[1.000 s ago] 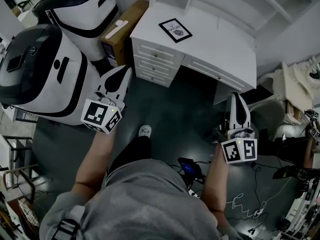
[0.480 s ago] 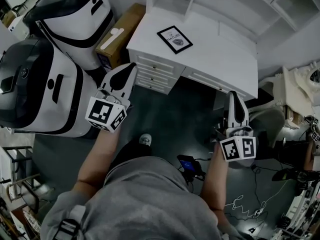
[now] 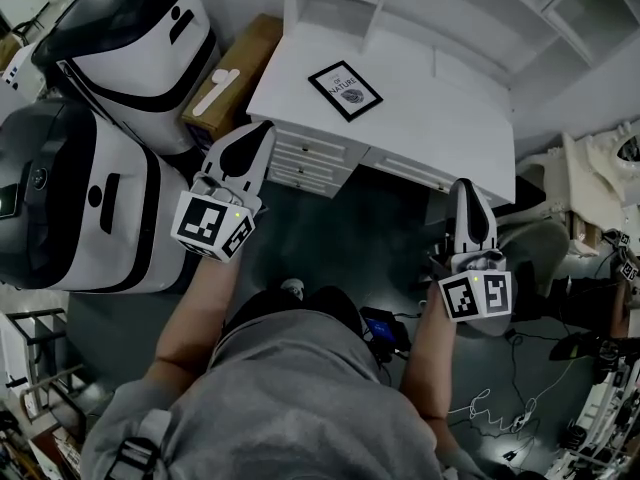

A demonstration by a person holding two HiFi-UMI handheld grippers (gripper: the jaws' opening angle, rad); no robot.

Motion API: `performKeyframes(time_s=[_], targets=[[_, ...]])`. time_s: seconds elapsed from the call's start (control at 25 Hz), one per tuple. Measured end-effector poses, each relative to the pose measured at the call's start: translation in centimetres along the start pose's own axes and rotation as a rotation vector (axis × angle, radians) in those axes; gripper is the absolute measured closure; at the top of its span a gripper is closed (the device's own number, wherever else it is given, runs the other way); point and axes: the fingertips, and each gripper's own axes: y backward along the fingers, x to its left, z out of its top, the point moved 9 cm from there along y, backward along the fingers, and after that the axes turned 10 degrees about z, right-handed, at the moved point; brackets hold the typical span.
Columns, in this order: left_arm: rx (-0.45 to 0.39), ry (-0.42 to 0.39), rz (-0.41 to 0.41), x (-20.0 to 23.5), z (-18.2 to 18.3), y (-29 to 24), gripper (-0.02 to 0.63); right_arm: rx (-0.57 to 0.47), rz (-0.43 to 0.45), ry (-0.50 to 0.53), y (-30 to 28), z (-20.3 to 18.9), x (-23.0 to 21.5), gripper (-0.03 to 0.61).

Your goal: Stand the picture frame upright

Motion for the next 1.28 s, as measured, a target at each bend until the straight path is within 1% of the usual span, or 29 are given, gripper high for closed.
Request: performKeyframes(time_s=[0.16, 0.28, 0.4, 0.56, 0.8, 1.0, 1.12, 1.28], targets=[[0.008, 0.003, 0.001, 0.6, -0.3, -0.6, 0.606, 0.001, -0.008, -0.007, -0.6, -0.3, -0.3, 0.552], [0.028, -0.024, 0.0, 0.7, -0.9, -1.0, 0.606, 0.002, -0.007, -0.018, -1.3, -0.7, -0.8, 0.552], [0.054, -0.026, 0.004, 0.8, -1.7, -1.4, 0.606, 0.007, 0.01, -0.029, -2.7, -1.0, -1.2, 0.552], [0.062, -0.015, 0.029, 1.4, -2.5, -2.3, 0.606, 0.018, 0.045, -0.036, -4.8, -1.8, -2.4, 0.552], [0.068, -0.015, 0.078, 2.5, -3.2, -5.5, 0.606, 0.026, 0.094, -0.054, -8.8, -2.9, -5.9, 0.552], [0.104, -0.036, 0.112, 3.3, -4.2, -9.3, 0.606, 0.036, 0.134, -0.076, -12.9, -3.6, -9.8, 0.552], [0.116, -0.03, 0.132, 3.5, -4.7, -11.8, 0.606, 0.058, 0.163, -0.086, -15.4, -4.0, -12.2, 0.552], [0.127, -0.021, 0.165, 3.8, -5.6, -14.9, 0.606, 0.1, 0.208, -0.073, -18.7, -4.4, -15.2, 0.552]])
